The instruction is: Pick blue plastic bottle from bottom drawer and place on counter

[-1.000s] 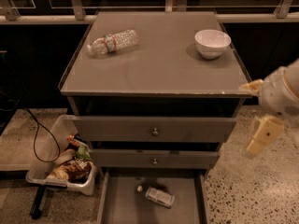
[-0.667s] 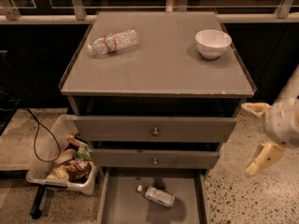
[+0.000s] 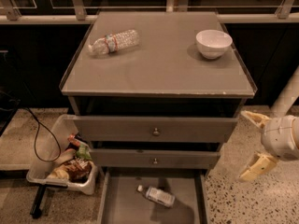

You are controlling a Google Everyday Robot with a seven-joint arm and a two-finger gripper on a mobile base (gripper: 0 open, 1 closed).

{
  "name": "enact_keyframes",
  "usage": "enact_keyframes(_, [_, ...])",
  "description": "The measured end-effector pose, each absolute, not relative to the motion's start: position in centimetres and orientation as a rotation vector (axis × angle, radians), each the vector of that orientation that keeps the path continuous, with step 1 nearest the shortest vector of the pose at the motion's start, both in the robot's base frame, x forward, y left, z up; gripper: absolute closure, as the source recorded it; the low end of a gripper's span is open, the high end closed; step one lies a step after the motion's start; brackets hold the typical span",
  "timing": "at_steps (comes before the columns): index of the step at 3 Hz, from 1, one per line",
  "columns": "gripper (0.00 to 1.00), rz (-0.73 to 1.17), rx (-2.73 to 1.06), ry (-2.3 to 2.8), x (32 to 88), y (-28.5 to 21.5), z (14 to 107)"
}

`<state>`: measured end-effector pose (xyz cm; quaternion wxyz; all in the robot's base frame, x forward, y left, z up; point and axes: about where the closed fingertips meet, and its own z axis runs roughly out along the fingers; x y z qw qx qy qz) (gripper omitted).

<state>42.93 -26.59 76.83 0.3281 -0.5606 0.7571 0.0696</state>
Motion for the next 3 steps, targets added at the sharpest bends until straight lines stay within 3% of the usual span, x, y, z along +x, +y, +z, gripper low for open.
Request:
enact_keyframes(1, [0.0, 0.188, -1.475, 1.999, 42.3, -25.8, 75.6])
enact_keyframes(3, [0.0, 0.242, -1.394, 2.084, 42.2, -25.5, 63.6])
